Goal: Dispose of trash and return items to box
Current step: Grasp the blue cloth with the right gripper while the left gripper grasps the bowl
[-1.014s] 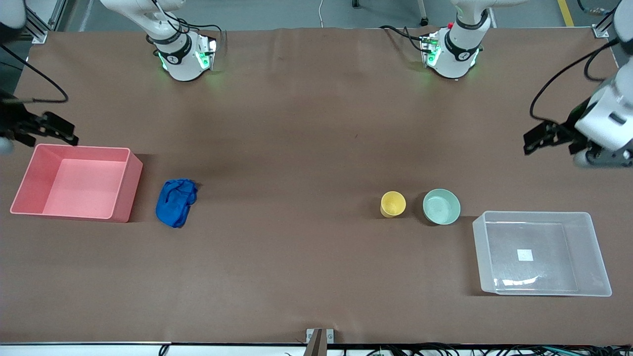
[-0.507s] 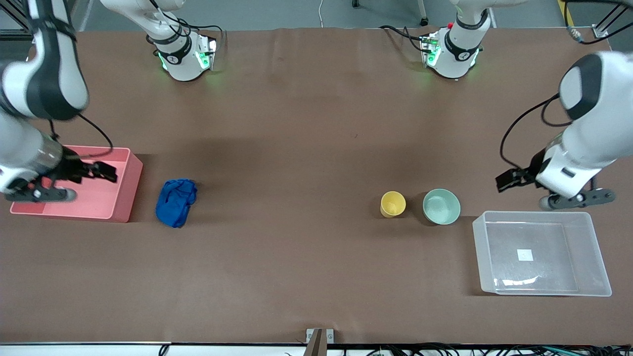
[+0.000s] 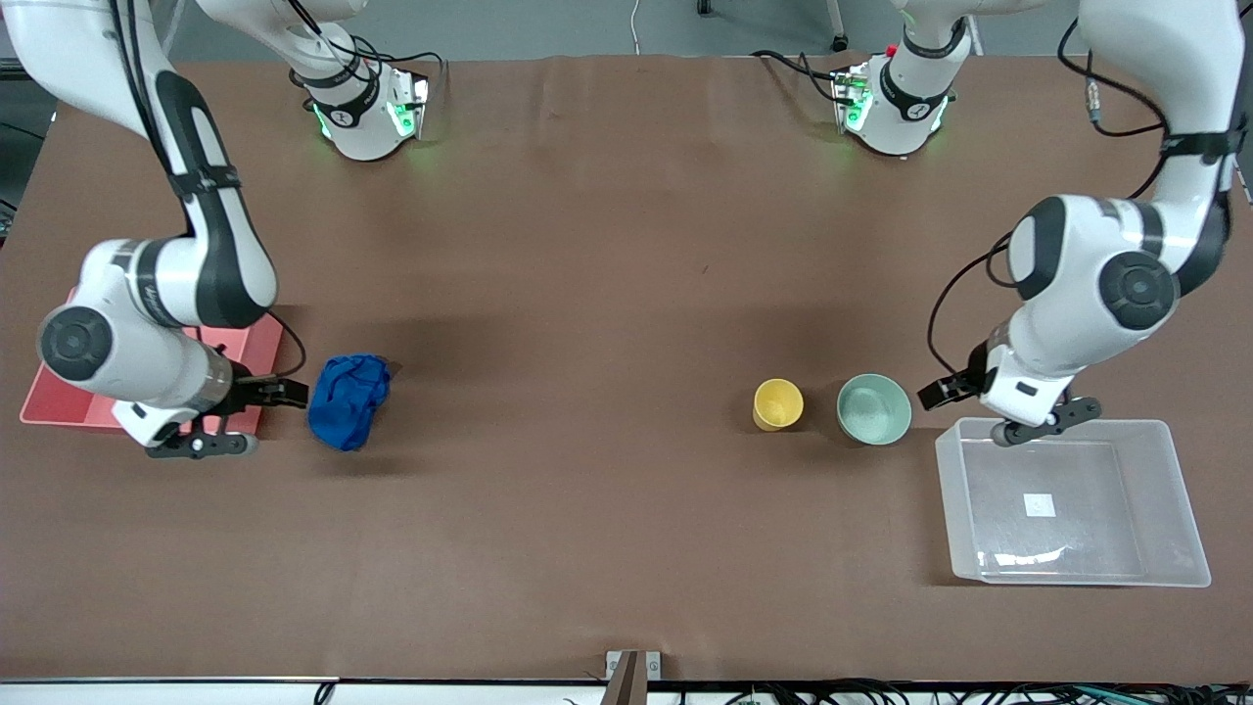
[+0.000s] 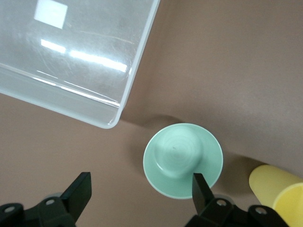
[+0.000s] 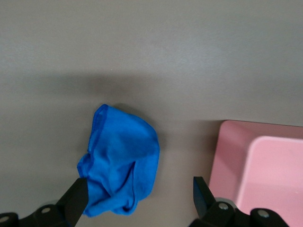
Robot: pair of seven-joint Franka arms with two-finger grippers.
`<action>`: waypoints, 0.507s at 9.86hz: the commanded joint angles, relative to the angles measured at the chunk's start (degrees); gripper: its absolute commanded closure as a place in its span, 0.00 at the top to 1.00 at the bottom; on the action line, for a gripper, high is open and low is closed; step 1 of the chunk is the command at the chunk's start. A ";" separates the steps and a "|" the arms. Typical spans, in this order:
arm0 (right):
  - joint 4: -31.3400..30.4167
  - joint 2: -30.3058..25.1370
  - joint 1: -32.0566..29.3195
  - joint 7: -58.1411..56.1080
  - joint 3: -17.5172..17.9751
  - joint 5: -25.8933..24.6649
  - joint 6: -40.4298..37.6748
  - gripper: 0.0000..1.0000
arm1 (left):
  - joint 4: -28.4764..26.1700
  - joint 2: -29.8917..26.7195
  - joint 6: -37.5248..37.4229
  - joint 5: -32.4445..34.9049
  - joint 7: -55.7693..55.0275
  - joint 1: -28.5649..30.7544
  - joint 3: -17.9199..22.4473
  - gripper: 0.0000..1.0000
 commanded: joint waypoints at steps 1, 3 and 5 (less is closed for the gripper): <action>-5.03 0.70 1.87 4.14 -0.05 0.17 7.68 0.98 | -3.20 3.83 5.17 -0.87 -5.69 -0.86 -0.14 0.83; -8.74 2.02 2.23 5.47 -0.05 0.25 14.22 0.98 | -3.29 5.60 5.27 -0.96 -6.70 -1.93 -0.14 0.76; -9.63 3.17 2.67 5.56 -0.05 0.25 15.55 0.97 | -3.29 7.88 7.37 -0.87 -6.79 -2.02 -0.05 0.71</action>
